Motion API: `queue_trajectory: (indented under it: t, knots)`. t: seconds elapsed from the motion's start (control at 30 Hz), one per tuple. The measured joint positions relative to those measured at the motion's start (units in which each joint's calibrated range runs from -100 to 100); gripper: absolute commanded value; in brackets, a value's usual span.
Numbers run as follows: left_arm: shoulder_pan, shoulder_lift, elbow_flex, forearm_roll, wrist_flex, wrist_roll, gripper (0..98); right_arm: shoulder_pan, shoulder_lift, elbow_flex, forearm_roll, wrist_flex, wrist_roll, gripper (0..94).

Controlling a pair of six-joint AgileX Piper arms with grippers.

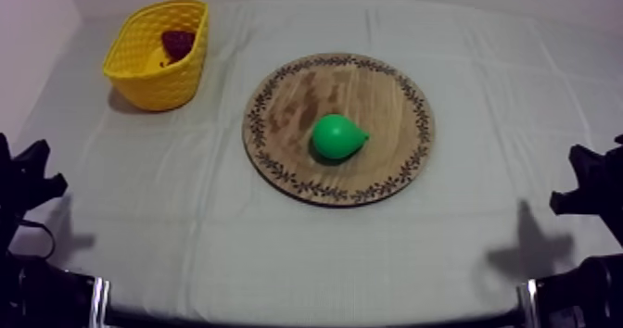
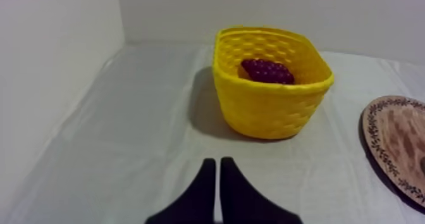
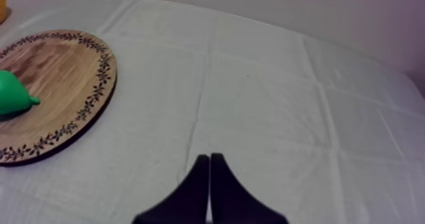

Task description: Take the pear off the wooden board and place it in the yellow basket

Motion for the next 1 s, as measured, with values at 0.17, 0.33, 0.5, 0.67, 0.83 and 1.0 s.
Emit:
queue_trajectory:
  t: [0.17,0.33,0.5,0.67,0.83,1.0]
  knots:
    - [0.09,1.82,-1.68,-1.66,0.6,0.08,0.0,0.0,0.0,0.0,0.0,0.0,0.0,0.5]
    - [0.29,6.7,-7.3,-1.85,3.18,0.15,0.0,0.0,0.0,0.0,0.0,0.0,0.0,0.5]
    - [1.5,13.87,-16.09,-1.43,5.87,0.84,0.0,0.0,0.0,0.0,0.0,-0.07,0.0,0.5]
    - [3.19,22.26,-26.2,-1.43,7.9,0.56,0.0,0.0,0.0,0.0,0.0,-0.07,-0.2,0.5]
    - [5.52,31.0,-35.91,-2.24,11.18,0.32,0.0,-0.03,0.0,0.0,0.0,-0.07,0.02,0.5]
    - [8.05,39.62,-47.12,-2.27,17.74,-0.08,0.0,-0.03,0.0,0.0,0.0,-0.07,0.04,0.5]
